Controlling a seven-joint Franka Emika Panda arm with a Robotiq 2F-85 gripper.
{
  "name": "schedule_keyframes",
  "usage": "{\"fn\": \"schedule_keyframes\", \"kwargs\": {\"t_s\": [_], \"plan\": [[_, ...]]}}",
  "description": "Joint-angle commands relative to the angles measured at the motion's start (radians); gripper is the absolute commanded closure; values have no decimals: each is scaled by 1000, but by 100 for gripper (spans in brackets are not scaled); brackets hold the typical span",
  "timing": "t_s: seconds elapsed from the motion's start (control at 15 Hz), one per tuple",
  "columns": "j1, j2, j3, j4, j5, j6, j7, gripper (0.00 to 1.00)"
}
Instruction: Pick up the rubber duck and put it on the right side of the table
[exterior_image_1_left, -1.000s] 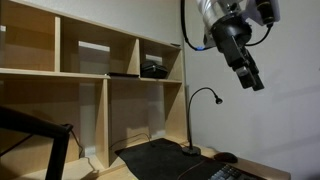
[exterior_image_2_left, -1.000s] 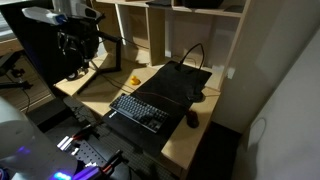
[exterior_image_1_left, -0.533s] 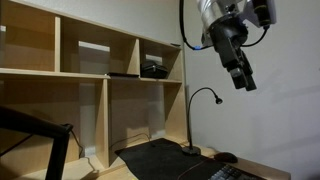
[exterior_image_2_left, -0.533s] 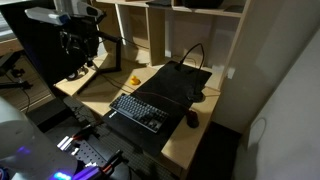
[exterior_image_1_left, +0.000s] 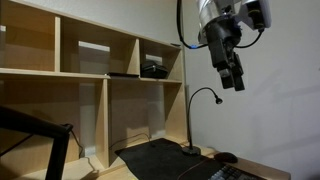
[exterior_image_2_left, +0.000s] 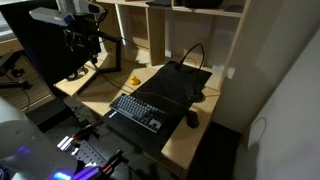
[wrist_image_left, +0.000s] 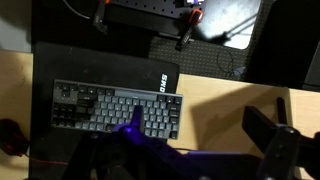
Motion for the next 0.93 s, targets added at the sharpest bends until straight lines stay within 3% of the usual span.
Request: {"fn": "schedule_keyframes", "kwargs": {"t_s": [0.0,0.4,0.87], "plan": [[-6,9,5,16,-11,-48,-5,0],[1,0,-7,4,66,-21,11,0],[-6,1,4,5,58,-32,14,0]]}}
